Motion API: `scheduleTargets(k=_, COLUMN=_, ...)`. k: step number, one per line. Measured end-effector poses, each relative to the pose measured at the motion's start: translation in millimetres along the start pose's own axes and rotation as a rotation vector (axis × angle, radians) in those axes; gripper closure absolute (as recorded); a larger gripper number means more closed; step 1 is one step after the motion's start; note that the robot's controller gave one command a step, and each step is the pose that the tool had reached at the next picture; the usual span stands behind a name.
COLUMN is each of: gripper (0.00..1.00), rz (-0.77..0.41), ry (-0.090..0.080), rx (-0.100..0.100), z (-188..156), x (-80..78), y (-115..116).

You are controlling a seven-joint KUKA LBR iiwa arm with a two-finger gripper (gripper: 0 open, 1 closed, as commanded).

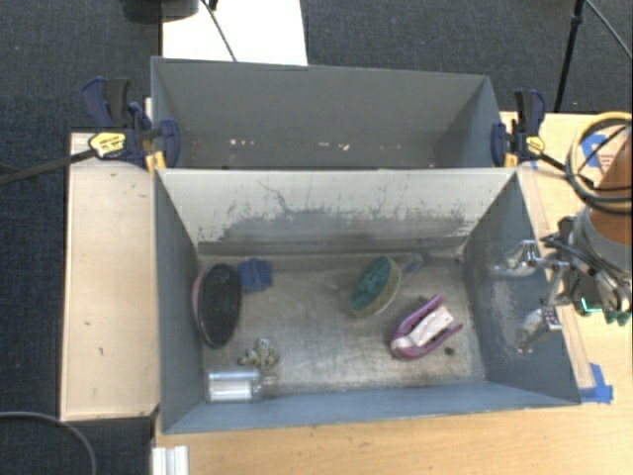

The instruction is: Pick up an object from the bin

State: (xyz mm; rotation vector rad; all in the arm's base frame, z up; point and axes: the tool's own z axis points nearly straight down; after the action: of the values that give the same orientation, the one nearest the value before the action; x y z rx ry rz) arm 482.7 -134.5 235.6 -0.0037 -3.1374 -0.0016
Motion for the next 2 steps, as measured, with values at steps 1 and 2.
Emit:
scheduleTargets(k=1, gripper=0.00, rz=-0.230, ry=-0.003, rx=0.000, z=60.5, x=-11.8, y=16.4)
scheduleTargets(k=2, gripper=0.00, rz=-0.449, ry=-0.002, rx=-0.002, z=150.8, x=-36.9, y=61.2)
